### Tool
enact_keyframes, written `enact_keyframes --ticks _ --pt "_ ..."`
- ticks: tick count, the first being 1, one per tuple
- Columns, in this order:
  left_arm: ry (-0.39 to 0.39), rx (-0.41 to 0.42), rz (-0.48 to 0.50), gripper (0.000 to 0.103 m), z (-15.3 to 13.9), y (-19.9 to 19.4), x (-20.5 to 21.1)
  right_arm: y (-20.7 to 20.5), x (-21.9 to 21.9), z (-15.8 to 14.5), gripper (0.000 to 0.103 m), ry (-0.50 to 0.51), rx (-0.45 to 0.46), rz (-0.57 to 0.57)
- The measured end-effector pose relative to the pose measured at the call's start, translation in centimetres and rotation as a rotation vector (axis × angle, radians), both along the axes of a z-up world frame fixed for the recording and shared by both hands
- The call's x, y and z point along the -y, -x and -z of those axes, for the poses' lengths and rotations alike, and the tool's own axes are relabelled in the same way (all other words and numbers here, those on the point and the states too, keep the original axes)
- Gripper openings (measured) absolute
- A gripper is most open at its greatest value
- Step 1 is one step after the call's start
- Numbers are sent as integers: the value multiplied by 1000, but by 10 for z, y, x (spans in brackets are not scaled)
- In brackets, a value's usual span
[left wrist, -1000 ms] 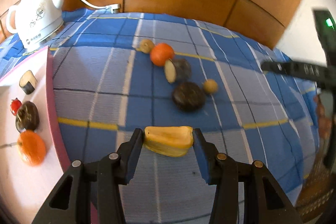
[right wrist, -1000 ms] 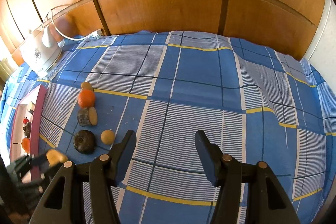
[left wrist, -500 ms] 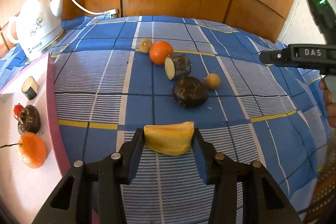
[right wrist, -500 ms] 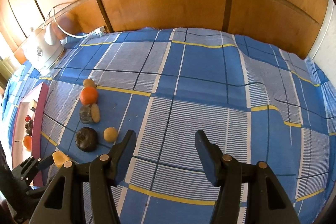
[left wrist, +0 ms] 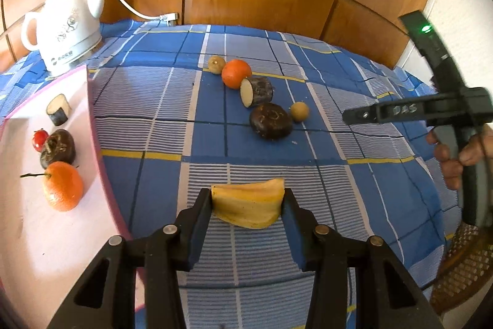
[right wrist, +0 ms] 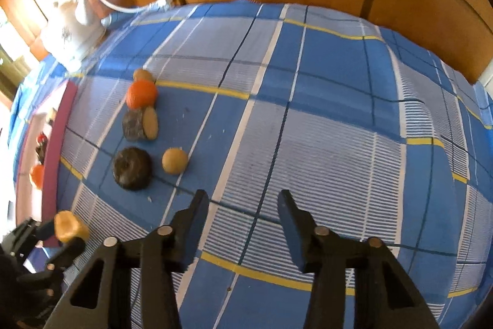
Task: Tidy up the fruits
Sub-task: 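Carry the yellow chunk toward the tray while the right gripper approaches the tan round fruit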
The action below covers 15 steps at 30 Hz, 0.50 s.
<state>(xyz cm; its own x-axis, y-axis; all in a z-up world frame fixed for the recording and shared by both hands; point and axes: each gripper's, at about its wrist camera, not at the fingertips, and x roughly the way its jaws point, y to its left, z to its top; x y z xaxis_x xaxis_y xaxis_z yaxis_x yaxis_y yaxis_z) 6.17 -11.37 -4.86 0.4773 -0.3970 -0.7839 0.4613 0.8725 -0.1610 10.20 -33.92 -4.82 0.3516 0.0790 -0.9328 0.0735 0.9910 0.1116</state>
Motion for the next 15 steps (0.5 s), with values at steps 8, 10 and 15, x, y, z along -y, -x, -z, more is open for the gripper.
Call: enact_keyframes --ticks 8,10,15 --pt "15 60 9 45 -19 13 -12 0 -8 6 30 -29 -1 -23" --pt "23 66 7 45 -24 14 -16 -1 -7 4 30 -58 7 -13" --pt "33 75 -5 45 -30 15 -25 -8 -2 -3 30 -202 39 42"
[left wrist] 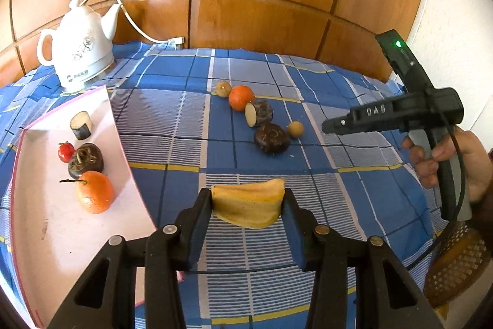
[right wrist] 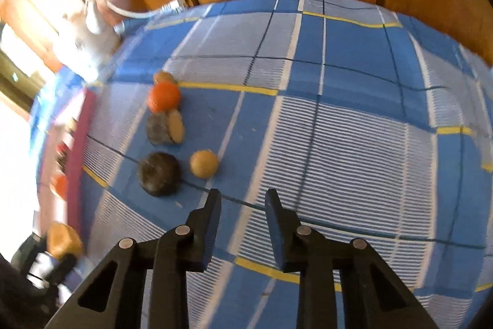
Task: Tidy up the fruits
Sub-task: 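Carry the yellow chunk toward the tray while the right gripper approaches the tan round fruit, then drop the yellow chunk into the tray while the right gripper closes on the tan fruit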
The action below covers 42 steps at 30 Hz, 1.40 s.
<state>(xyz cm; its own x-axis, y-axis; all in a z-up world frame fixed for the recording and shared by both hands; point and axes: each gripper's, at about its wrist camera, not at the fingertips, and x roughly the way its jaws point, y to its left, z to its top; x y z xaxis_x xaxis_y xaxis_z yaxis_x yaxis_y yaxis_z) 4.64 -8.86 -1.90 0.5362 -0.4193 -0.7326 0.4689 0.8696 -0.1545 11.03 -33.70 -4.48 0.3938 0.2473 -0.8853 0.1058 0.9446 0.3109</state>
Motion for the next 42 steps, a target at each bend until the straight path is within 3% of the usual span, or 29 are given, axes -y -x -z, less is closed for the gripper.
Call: enact_keyframes --ticks 10,13,15,24,31,40,42 --pt "20 21 -41 46 -13 2 -21 -35 -25 10 30 -56 -8 12" --pt "32 28 -69 46 -19 1 -33 -41 -38 21 30 20 -59 -14" --pt "40 34 -94 46 -24 -1 -43 -41 -49 28 24 83 -61 -59" --pt "60 -5 -376 46 -29 -34 -140 -36 -49 31 23 70 -15 -79" --pt "-7 -36 -528 46 -18 -74 -193 -31 -43 31 23 45 10 -96" --pt "-56 -56 -592 48 -5 -129 -204 -31 -52 31 24 113 39 -136" --pt "-80 -46 -606 55 -4 -138 -203 -31 -53 31 24 120 41 -140"
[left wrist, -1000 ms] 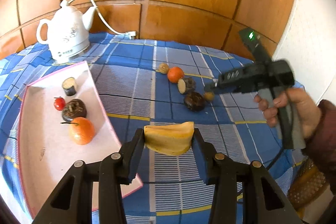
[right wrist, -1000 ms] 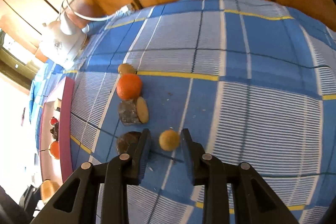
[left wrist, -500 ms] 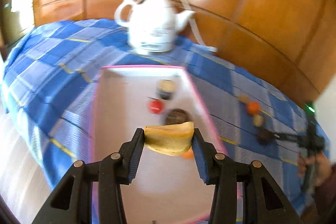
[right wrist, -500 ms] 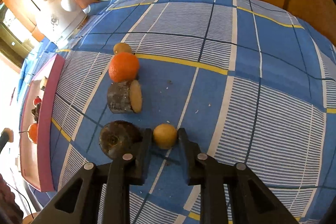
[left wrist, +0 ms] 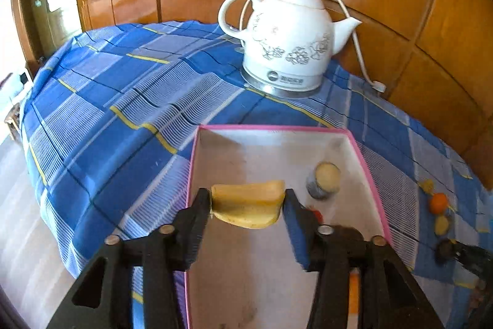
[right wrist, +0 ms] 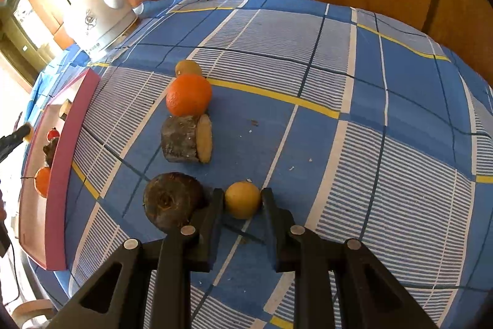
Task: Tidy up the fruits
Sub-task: 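Drop the yellow chunk into the tray while the right gripper closes on the tan fruit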
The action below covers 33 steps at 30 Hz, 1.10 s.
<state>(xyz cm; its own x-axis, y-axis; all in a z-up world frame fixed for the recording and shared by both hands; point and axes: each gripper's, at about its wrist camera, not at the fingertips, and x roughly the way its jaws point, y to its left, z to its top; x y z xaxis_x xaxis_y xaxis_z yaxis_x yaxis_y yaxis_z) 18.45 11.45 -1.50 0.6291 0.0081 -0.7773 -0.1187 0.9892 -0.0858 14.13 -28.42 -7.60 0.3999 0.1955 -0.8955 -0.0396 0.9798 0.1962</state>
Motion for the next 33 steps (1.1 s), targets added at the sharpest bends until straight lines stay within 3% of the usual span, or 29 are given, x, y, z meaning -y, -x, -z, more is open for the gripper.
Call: enact_keyframes --ticks 4,18,33 --pt "-17 30 -14 62 -6 3 4 0 -1 0 24 11 5 -4" --pt "-42 123 57 62 -25 83 40 4 -12 0 24 79 32 -12" --pt "-39 136 120 63 -29 124 55 12 -16 -1 24 115 81 27"
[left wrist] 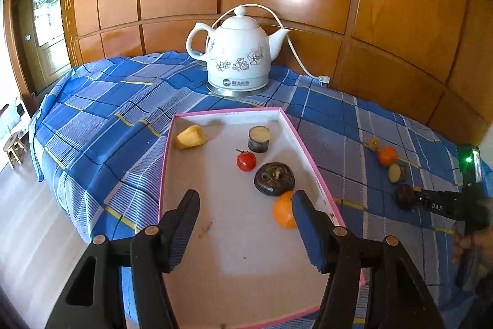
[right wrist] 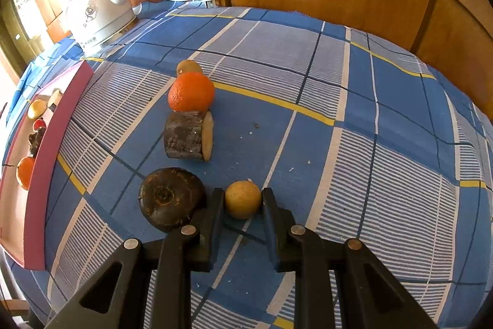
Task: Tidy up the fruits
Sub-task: 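Drop the yellow chunk into the tray while the right gripper closes on the tan fruit, then lift the tan round fruit with the right gripper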
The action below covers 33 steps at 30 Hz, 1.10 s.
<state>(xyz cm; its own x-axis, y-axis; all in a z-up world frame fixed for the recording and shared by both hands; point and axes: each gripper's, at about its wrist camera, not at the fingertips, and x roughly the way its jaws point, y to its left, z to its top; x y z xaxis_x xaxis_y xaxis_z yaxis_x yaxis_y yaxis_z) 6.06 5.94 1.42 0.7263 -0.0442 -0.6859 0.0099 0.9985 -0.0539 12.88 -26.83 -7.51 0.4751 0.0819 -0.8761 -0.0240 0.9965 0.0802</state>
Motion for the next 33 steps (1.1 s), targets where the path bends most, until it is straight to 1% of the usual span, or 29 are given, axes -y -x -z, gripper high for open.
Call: enact_keyframes --ticks 15,25,33 --pt "22 -17 2 63 6 14 -3 10 -3 1 24 19 64 29" --pt "25 -17 -6 63 6 15 -7 11 -5 0 24 34 68 46" --pt "29 -21 -10 63 6 16 -9 14 -2 -3 24 41 41 82"
